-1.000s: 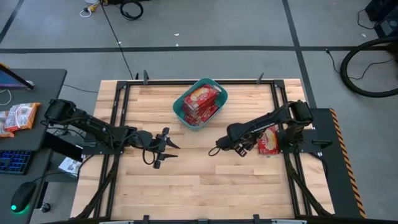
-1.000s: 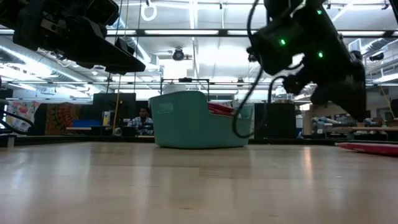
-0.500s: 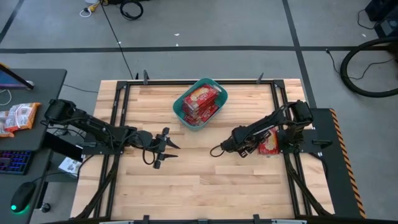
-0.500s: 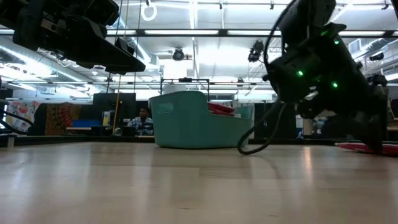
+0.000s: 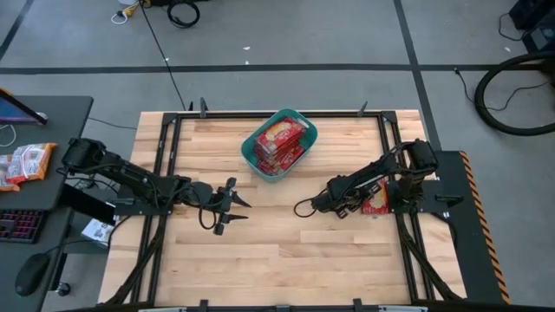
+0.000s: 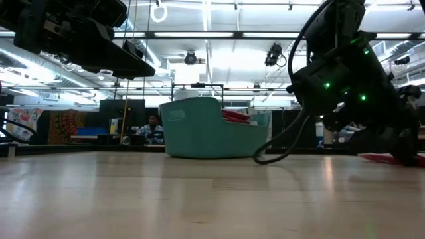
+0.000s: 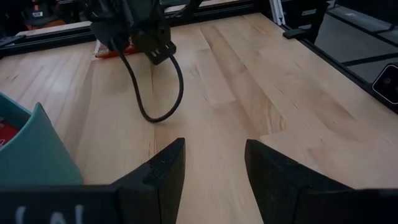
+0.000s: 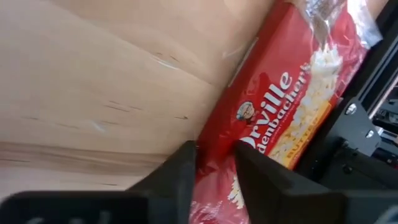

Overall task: Sort popcorn bags into baskets
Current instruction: Put the popcorn pack into the blue bin

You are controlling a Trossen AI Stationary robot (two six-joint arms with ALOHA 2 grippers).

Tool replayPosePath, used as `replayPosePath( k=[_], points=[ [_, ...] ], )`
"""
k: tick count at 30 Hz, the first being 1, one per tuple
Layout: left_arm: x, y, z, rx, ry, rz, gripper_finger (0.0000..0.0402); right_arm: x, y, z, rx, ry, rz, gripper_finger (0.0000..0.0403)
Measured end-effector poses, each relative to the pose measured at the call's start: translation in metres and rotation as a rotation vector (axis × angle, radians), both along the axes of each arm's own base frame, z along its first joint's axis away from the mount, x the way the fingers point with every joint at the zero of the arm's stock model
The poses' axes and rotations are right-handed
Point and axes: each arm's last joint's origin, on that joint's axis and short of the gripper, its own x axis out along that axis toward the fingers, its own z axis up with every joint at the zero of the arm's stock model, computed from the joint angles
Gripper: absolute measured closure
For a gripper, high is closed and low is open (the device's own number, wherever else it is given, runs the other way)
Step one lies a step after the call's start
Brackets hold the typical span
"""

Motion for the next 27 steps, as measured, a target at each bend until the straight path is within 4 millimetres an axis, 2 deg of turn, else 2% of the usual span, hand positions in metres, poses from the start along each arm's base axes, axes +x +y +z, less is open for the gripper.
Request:
replayPosePath(
  k=[5, 7, 10, 14, 21, 27],
  points=[
    [0.0, 0.0, 0.0, 0.0, 0.0, 0.0, 0.023, 0.0, 0.0, -0.001, 0.008, 0.004, 0.017, 0.0368],
    [0.0, 0.0, 0.0, 0.0, 0.0, 0.0, 0.023, 0.002, 0.001, 0.001, 0.023, 0.003, 0.038, 0.0387],
    [0.0, 0.0, 0.0, 0.0, 0.0, 0.0, 0.023, 0.009, 0.004, 0.008, 0.03, 0.01, 0.072, 0.0381],
    [0.0, 0.0, 0.0, 0.0, 0.0, 0.0, 0.023, 0.025, 0.014, 0.03, 0.024, -0.011, 0.168, 0.039],
    [0.0, 0.0, 0.0, 0.074, -0.012, -0.027, 0.023, 0.062, 0.045, 0.07, 0.056, -0.211, 0.406, 0.0391],
    [0.006, -0.002, -0.005, 0.076, -0.033, -0.029, 0.023, 0.082, 0.071, 0.099, 0.027, -0.367, 0.653, 0.0391]
  ],
)
